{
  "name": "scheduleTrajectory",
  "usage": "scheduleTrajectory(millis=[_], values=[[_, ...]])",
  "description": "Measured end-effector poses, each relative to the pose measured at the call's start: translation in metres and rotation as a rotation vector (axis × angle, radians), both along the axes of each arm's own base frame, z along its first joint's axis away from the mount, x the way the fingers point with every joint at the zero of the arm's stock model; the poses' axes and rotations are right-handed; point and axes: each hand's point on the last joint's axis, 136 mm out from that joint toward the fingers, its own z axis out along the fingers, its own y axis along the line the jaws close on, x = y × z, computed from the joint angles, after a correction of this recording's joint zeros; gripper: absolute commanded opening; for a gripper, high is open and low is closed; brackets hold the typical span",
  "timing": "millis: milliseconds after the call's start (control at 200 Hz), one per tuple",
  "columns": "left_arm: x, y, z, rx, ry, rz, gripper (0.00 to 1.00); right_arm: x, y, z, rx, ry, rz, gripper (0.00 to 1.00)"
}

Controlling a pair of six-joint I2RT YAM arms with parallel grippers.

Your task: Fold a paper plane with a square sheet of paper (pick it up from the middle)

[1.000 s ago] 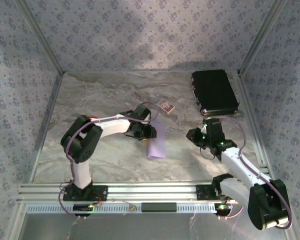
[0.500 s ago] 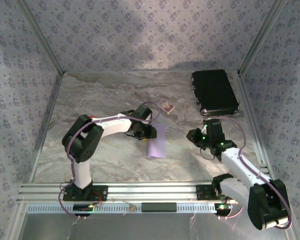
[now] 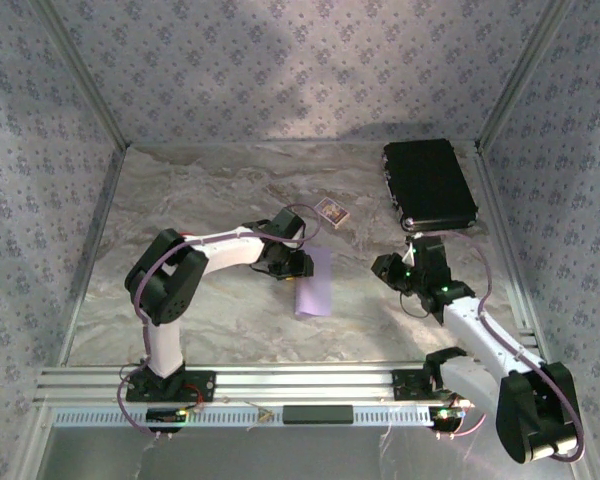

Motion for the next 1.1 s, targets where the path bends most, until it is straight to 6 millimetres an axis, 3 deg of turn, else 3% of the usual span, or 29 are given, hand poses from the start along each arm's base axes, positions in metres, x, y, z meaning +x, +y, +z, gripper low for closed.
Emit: scheduleTrajectory(millis=[180,500,765,1099], values=[[0.0,0.0,0.0,0.0,-0.001,0.0,0.42,0.002,0.013,-0.001,0.021,-0.008,0.047,0.03],[0.0,0.0,0.0,0.004,-0.002,-0.001,0.42,-0.003,0.039,-0.028,0.001,0.07,0.133,0.0],[0.0,-0.001,-0.001,0.016,0.011,0.002,0.42,0.009,0.072,-0.05,0.015,0.146,0.188,0.0],[0.0,0.0,-0.002,0.023,0.006,0.002,0.42,0.017,0.096,-0.043,0.028,0.142,0.235,0.0]])
